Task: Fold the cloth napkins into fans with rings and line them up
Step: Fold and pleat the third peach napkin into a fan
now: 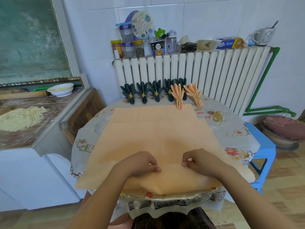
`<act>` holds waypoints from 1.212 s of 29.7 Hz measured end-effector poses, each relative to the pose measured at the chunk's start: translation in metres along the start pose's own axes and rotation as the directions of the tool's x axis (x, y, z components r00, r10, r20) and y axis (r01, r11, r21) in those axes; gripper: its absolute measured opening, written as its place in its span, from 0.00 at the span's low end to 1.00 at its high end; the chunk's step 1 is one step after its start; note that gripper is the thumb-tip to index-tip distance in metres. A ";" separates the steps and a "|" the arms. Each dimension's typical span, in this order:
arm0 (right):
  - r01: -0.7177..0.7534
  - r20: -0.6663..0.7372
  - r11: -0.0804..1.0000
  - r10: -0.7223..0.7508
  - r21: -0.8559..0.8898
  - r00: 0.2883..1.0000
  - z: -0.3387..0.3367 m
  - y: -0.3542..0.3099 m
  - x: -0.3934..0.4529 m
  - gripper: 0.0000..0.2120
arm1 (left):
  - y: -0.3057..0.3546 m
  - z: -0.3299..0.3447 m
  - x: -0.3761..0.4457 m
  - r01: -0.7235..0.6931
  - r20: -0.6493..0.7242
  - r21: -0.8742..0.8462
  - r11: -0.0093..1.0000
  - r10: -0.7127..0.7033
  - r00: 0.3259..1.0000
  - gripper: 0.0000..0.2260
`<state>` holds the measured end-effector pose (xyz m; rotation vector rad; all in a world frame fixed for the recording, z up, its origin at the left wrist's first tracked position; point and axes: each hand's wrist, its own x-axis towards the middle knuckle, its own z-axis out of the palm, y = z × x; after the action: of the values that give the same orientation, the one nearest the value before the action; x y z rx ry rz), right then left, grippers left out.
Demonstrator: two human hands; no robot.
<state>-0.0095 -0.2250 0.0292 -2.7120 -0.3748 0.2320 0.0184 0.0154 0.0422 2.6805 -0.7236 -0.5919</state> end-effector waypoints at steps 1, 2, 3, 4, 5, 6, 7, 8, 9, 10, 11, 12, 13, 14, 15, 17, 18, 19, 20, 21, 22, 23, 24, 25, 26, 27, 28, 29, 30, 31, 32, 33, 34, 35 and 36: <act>-0.002 -0.063 0.997 -0.002 -0.074 0.998 -0.005 0.001 0.009 0.06 | -0.004 -0.008 0.007 0.016 -0.050 0.020 1.000 -0.015 0.999 0.14; -0.011 -0.144 0.987 -0.013 -0.162 0.990 -0.008 0.002 0.022 0.08 | -0.009 -0.017 0.015 0.048 -0.118 0.054 0.997 -0.042 0.992 0.16; -0.025 -0.205 0.975 -0.022 -0.221 0.979 -0.011 0.005 0.038 0.09 | -0.016 -0.026 0.025 0.091 -0.171 0.081 0.993 -0.076 0.982 0.18; -0.032 -0.241 0.969 -0.029 -0.244 0.970 -0.013 0.008 0.051 0.09 | -0.023 -0.034 0.032 0.127 -0.191 0.103 0.987 -0.105 0.976 0.20; -0.037 -0.254 0.966 -0.031 -0.258 0.967 -0.014 0.012 0.068 0.10 | -0.033 -0.042 0.042 0.164 -0.179 0.103 0.981 -0.144 0.973 0.21; -0.044 -0.254 0.961 -0.028 -0.273 0.967 -0.014 0.015 0.074 0.10 | -0.039 -0.046 0.043 0.202 -0.145 0.105 0.974 -0.186 0.972 0.21; -0.053 -0.244 0.957 -0.019 -0.285 0.970 -0.015 0.023 0.098 0.11 | -0.055 -0.054 0.060 0.243 -0.106 0.104 0.964 -0.232 0.967 0.20; -0.061 -0.237 0.954 -0.011 -0.293 0.971 -0.014 0.026 0.103 0.12 | -0.063 -0.056 0.060 0.275 -0.084 0.130 0.953 -0.265 0.960 0.18; -0.067 -0.222 0.950 -0.002 -0.303 0.975 -0.014 0.031 0.119 0.13 | -0.075 -0.062 0.070 0.314 -0.064 0.162 0.936 -0.307 0.950 0.17; -0.074 -0.213 0.952 0.010 -0.297 0.977 -0.015 0.037 0.134 0.14 | -0.089 -0.067 0.080 0.345 -0.061 0.179 0.921 -0.340 0.939 0.17; -0.075 -0.200 0.949 0.013 -0.307 0.980 -0.015 0.045 0.152 0.15 | -0.103 -0.072 0.091 0.384 -0.062 0.206 0.900 -0.379 0.923 0.15; -0.081 -0.190 0.951 0.024 -0.299 0.981 -0.015 0.052 0.170 0.15 | -0.118 -0.077 0.102 0.413 -0.068 0.226 0.882 -0.409 0.910 0.13; -0.084 -0.192 0.948 0.025 -0.308 0.981 -0.017 0.057 0.172 0.14 | -0.124 -0.078 0.102 0.438 -0.096 0.243 0.865 -0.428 0.899 0.11; -0.079 -0.190 0.948 0.020 -0.309 0.982 -0.016 0.065 0.188 0.14 | -0.137 -0.081 0.113 0.466 -0.134 0.222 0.857 -0.446 0.885 0.09; -0.068 -0.202 0.946 0.003 -0.317 0.979 -0.018 0.069 0.191 0.14 | -0.141 -0.081 0.113 0.486 -0.197 0.193 0.852 -0.452 0.870 0.08; -0.045 -0.203 0.953 -0.018 -0.301 0.979 -0.019 0.081 0.210 0.14 | -0.154 -0.081 0.127 0.514 -0.315 0.132 0.847 -0.456 0.832 0.05; -0.037 -0.183 0.957 -0.017 -0.287 0.983 -0.020 0.086 0.220 0.13 | -0.160 -0.081 0.136 0.525 -0.349 0.101 0.845 -0.464 0.814 0.05; -0.035 -0.177 0.962 -0.014 -0.271 0.984 -0.021 0.091 0.227 0.13 | -0.165 -0.079 0.145 0.529 -0.380 0.061 0.846 -0.471 0.796 0.05; -0.024 -0.185 0.961 -0.029 -0.276 0.982 -0.023 0.093 0.227 0.13 | -0.165 -0.078 0.146 0.524 -0.409 0.036 0.851 -0.466 0.784 0.05; -0.019 -0.176 0.960 -0.032 -0.278 0.984 -0.023 0.098 0.231 0.13 | -0.169 -0.076 0.151 0.520 -0.428 0.031 0.854 -0.459 0.779 0.05; -0.015 -0.174 0.958 -0.036 -0.287 0.984 -0.025 0.102 0.234 0.11 | -0.173 -0.076 0.155 0.520 -0.448 0.038 0.854 -0.450 0.772 0.05; -0.013 -0.165 0.956 -0.038 -0.293 0.986 -0.024 0.107 0.236 0.09 | -0.176 -0.075 0.159 0.514 -0.466 0.037 0.857 -0.440 0.768 0.06; -0.013 -0.165 0.951 -0.040 -0.308 0.985 -0.025 0.110 0.234 0.07 | -0.178 -0.074 0.158 0.508 -0.488 0.031 0.861 -0.431 0.759 0.07; -0.017 -0.166 0.946 -0.038 -0.323 0.985 -0.026 0.114 0.236 0.05 | -0.181 -0.073 0.161 0.499 -0.506 0.018 0.866 -0.423 0.752 0.07; -0.023 -0.170 0.944 -0.035 -0.328 0.985 -0.027 0.119 0.236 0.04 | -0.182 -0.072 0.162 0.489 -0.521 0.001 0.872 -0.417 0.745 0.07; -0.030 -0.167 0.948 -0.024 -0.318 0.986 -0.030 0.123 0.236 0.04 | -0.184 -0.071 0.164 0.479 -0.535 -0.015 0.878 -0.412 0.738 0.07; -0.036 -0.150 0.957 -0.009 -0.289 0.989 -0.031 0.126 0.238 0.04 | -0.187 -0.070 0.165 0.465 -0.547 -0.042 0.884 -0.410 0.730 0.07; -0.037 -0.127 0.967 0.005 -0.251 0.992 -0.034 0.130 0.234 0.04 | -0.187 -0.068 0.165 0.444 -0.560 -0.071 0.893 -0.405 0.723 0.07; -0.035 -0.101 0.976 0.014 -0.215 0.995 -0.036 0.133 0.230 0.04 | -0.188 -0.067 0.164 0.425 -0.570 -0.094 0.900 -0.399 0.718 0.07; -0.025 -0.083 0.981 0.010 -0.193 0.997 -0.036 0.136 0.232 0.06 | -0.194 -0.066 0.163 0.412 -0.583 -0.112 0.904 -0.396 0.709 0.06; -0.020 -0.088 0.984 0.004 -0.179 0.996 -0.038 0.139 0.229 0.07 | -0.196 -0.066 0.161 0.398 -0.597 -0.128 0.908 -0.391 0.700 0.05; -0.017 -0.102 0.986 -0.001 -0.168 0.995 -0.037 0.142 0.228 0.08 | -0.199 -0.063 0.160 0.388 -0.608 -0.146 0.910 -0.392 0.690 0.04; -0.013 -0.138 0.987 -0.009 -0.160 0.990 -0.036 0.144 0.228 0.08 | -0.201 -0.064 0.159 0.383 -0.621 -0.165 0.909 -0.397 0.676 0.04; -0.014 -0.178 0.988 -0.013 -0.152 0.984 -0.034 0.147 0.227 0.06 | -0.203 -0.061 0.159 0.375 -0.629 -0.187 0.908 -0.404 0.665 0.03; -0.019 -0.222 0.989 -0.015 -0.149 0.975 -0.032 0.149 0.226 0.05 | -0.204 -0.060 0.159 0.365 -0.635 -0.222 0.904 -0.418 0.650 0.03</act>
<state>0.2460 -0.3026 -0.0259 -2.8477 -0.3356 -0.1044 0.2551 0.1102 -0.0334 2.6863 0.0952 0.2933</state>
